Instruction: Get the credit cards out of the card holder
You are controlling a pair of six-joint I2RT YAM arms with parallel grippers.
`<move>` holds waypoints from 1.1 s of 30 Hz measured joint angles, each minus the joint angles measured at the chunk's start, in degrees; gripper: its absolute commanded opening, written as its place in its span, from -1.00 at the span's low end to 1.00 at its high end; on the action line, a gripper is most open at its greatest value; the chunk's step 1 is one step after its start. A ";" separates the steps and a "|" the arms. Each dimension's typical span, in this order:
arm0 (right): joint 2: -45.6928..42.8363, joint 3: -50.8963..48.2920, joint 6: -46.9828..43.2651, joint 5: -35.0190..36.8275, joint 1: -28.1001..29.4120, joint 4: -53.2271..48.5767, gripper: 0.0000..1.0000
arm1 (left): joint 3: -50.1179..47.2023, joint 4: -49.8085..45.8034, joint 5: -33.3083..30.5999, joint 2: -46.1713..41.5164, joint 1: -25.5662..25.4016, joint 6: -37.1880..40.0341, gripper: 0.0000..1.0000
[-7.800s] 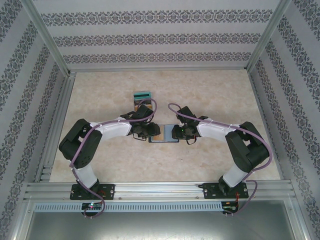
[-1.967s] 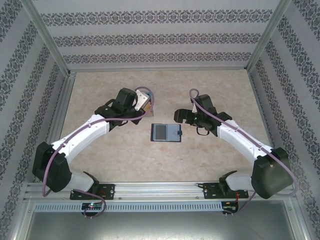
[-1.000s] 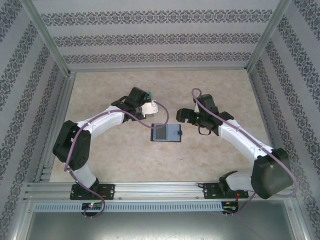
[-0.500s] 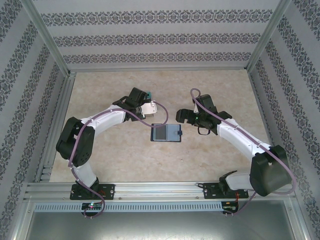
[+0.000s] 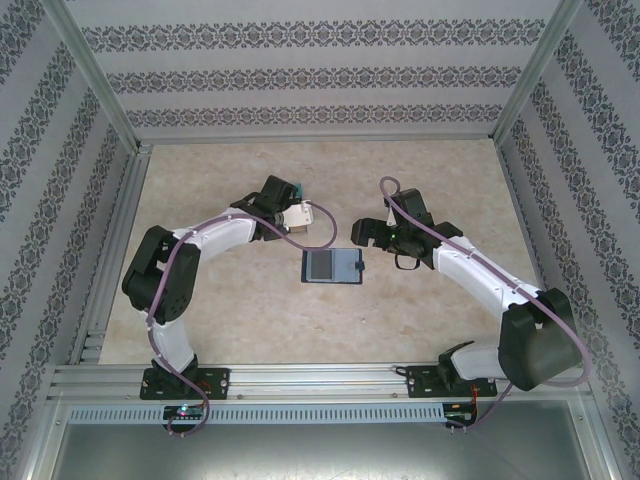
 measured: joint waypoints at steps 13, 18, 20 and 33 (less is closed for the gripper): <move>-0.02 -0.07 0.22 -0.15 0.02 0.02 0.97 | 3.30 0.17 -1.42 0.37 0.59 -6.67 -0.55; -0.02 -0.33 0.22 -0.15 0.17 0.00 0.97 | 3.30 -1.90 -0.92 -3.58 0.59 -13.62 -0.35; 0.00 -0.37 0.22 -0.13 0.63 0.00 0.96 | 2.97 -2.71 -0.63 -6.73 0.59 -17.55 -0.12; 4.87 -0.37 -0.28 -0.11 7.04 1.27 0.51 | -5.68 -4.74 1.22 -26.27 1.44 -55.45 0.99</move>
